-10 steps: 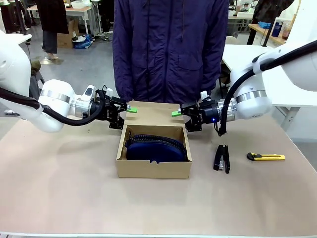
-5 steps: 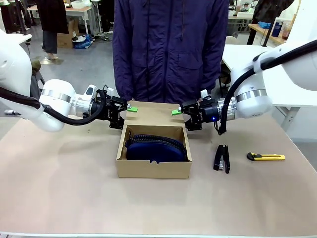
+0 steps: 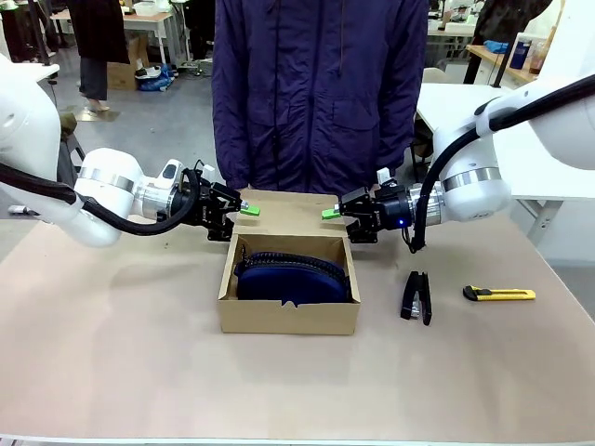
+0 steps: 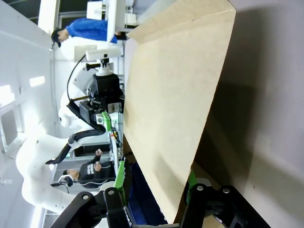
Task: Pack the item into the box.
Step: Close the Mailer Box.
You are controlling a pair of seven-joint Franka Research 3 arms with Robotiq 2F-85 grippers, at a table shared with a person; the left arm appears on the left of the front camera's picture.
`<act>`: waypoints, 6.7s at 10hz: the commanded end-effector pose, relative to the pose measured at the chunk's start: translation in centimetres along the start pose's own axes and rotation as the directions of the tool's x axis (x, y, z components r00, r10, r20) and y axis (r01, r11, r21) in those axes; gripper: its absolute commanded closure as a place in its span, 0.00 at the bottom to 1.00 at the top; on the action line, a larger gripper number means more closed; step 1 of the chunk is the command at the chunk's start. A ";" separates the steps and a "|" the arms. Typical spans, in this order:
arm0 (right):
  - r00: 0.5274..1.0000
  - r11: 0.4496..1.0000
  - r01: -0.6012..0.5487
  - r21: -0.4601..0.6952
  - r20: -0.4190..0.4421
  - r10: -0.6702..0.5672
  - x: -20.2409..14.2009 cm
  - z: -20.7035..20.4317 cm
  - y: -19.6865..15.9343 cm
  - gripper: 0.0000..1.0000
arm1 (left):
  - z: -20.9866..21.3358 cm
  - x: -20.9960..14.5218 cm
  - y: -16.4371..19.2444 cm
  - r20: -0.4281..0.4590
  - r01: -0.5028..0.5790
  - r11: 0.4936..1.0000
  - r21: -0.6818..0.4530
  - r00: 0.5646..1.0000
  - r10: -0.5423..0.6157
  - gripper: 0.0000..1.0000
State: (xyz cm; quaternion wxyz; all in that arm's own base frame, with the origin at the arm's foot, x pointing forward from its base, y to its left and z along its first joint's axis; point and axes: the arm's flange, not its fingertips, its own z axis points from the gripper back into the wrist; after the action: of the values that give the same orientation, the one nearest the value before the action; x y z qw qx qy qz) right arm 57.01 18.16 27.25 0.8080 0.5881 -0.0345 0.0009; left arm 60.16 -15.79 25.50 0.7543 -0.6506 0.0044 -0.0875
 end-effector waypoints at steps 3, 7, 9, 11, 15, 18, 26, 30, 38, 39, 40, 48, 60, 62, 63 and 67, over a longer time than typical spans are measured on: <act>0.998 0.997 -0.057 0.047 0.017 0.056 -0.4 0.4 0.2 0.44 | 0.4 0.0 -0.8 0.004 0.053 0.999 -0.015 0.999 -0.053 0.41; 0.960 0.962 -0.268 0.057 0.101 0.262 -2.9 3.6 3.2 0.44 | 1.4 -2.7 -4.3 0.060 0.306 0.952 -0.021 0.951 -0.304 0.41; 0.922 0.929 -0.368 0.047 0.147 0.358 -4.0 4.4 4.6 0.44 | 1.2 -4.0 -5.4 0.060 0.377 0.926 -0.018 0.925 -0.375 0.41; 0.880 0.893 -0.448 0.040 0.196 0.432 -4.5 4.5 5.2 0.44 | 1.0 -4.9 -5.6 0.011 0.424 0.905 -0.033 0.906 -0.423 0.41; 0.828 0.842 -0.538 0.034 0.206 0.521 -5.5 3.4 5.3 0.44 | 1.6 -6.8 -6.4 0.081 0.570 0.821 -0.034 0.820 -0.567 0.41; 0.864 0.871 -0.489 0.042 0.161 0.478 -4.7 3.9 5.4 0.44 | 1.3 -5.3 -6.0 0.031 0.516 0.856 -0.022 0.856 -0.516 0.41; 0.807 0.816 -0.576 0.041 0.185 0.560 -5.1 4.0 5.1 0.44 | 1.6 -6.8 -5.9 0.070 0.638 0.769 -0.038 0.770 -0.635 0.41; 0.666 0.687 -0.725 0.036 0.292 0.687 -7.1 4.4 4.6 0.44 | 1.9 -9.6 -7.4 0.158 0.811 0.573 0.117 0.554 -0.817 0.41; 0.452 0.468 -0.882 0.054 0.378 0.808 -11.3 4.1 4.9 0.44 | 1.3 -13.9 -8.5 0.215 0.942 0.314 0.118 0.285 -0.934 0.41; 0.428 0.447 -0.894 0.040 0.377 0.821 -11.5 3.8 4.4 0.44 | 1.0 -14.2 -7.9 0.199 0.950 0.286 0.122 0.259 -0.945 0.41; 0.402 0.420 -0.907 0.039 0.383 0.832 -11.8 3.4 4.1 0.44 | 0.9 -14.4 -7.0 0.197 0.959 0.256 0.122 0.229 -0.953 0.41; 0.246 0.254 -0.967 0.019 0.330 0.912 -13.3 1.8 1.1 0.44 | -0.7 -15.7 -4.4 0.173 0.987 0.123 0.104 0.104 -0.979 0.41; 0.218 0.201 -0.975 0.091 0.273 0.937 -14.1 2.3 -0.1 0.00 | 0.2 -15.3 -3.8 0.107 0.991 0.106 0.078 0.097 -0.989 0.00; 0.224 0.206 -0.974 0.094 0.260 0.939 -14.2 2.9 -0.6 0.00 | 1.0 -15.4 -4.1 0.112 0.991 0.095 0.095 0.084 -0.990 0.00; 0.229 0.211 -0.973 0.096 0.259 0.939 -14.3 3.7 -0.9 0.00 | 1.9 -15.6 -4.3 0.105 0.992 0.078 0.096 0.068 -0.992 0.00; 0.215 0.224 -0.974 0.007 0.318 0.923 -14.1 8.2 -1.6 0.00 | 7.5 -17.7 -4.9 0.037 0.993 0.014 0.116 0.010 -0.999 0.00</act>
State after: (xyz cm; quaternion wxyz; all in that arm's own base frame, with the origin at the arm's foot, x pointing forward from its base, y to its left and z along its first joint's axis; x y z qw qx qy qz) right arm 43.45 11.26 26.98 0.5734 0.5222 -0.4642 0.4278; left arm 44.29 -7.85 29.06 0.5040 -0.4581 -0.4768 -0.5556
